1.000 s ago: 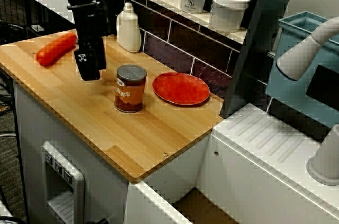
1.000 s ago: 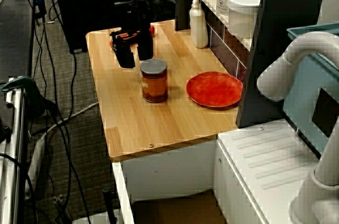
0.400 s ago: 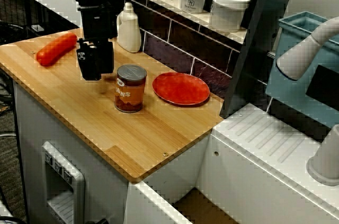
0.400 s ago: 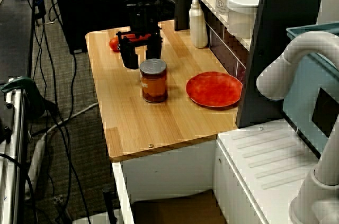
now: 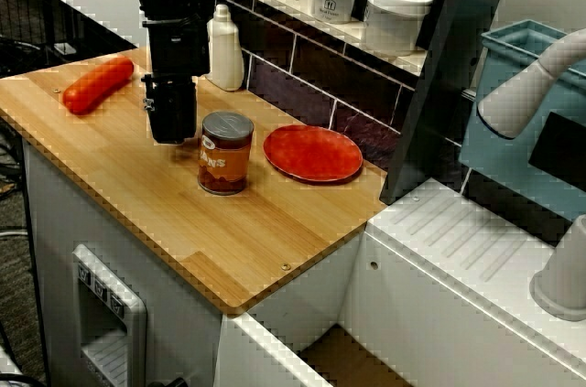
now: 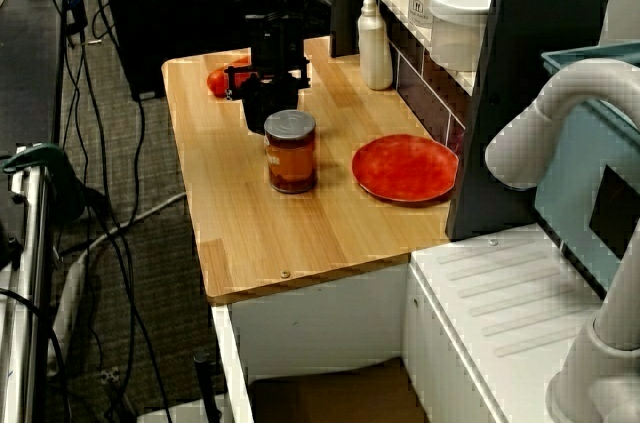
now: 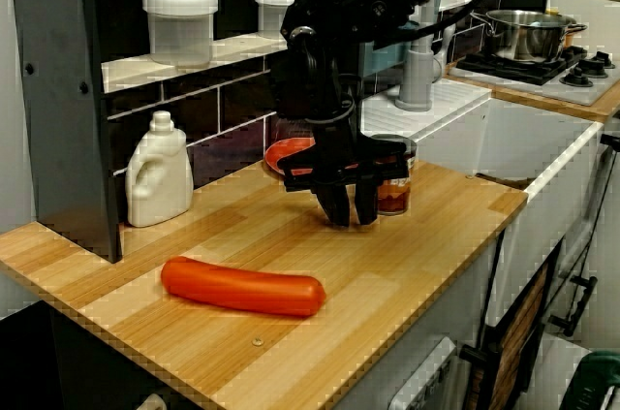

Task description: Push into sink

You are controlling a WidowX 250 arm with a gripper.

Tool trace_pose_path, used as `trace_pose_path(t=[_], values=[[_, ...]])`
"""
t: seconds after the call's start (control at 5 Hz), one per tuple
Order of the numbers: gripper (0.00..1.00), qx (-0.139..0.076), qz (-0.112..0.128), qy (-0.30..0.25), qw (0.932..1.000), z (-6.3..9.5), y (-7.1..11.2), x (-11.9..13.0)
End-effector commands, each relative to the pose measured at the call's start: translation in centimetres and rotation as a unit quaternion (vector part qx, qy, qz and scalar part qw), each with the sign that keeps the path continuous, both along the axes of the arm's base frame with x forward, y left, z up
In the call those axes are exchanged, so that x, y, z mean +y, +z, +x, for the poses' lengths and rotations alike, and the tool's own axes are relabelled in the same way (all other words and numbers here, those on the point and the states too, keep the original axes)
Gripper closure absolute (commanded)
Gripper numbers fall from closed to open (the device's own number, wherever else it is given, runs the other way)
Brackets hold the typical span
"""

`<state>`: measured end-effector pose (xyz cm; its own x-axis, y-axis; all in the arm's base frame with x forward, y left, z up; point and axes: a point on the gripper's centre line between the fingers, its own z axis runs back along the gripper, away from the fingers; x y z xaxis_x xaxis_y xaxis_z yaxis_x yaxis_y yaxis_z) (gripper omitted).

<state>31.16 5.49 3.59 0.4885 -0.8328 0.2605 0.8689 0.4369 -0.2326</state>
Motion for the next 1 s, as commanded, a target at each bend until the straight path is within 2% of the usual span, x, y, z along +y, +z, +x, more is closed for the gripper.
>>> trace_pose_path(t=[0.0, 0.2, 0.4, 0.6, 0.8], values=[[1.0, -0.016, 0.017, -0.004, 0.9997, -0.3, 1.4, -1.0], [1.0, 0.002, 0.015, -0.01, 0.9998, -1.0, 0.9, -3.2], [1.0, 0.02, 0.006, -0.021, 0.9996, -2.3, 0.8, -6.4], [1.0, 0.058, -0.006, -0.033, 0.9978, -3.2, 0.1, -10.8], [1.0, 0.095, -0.016, -0.037, 0.9947, -2.9, 0.0, -14.3]])
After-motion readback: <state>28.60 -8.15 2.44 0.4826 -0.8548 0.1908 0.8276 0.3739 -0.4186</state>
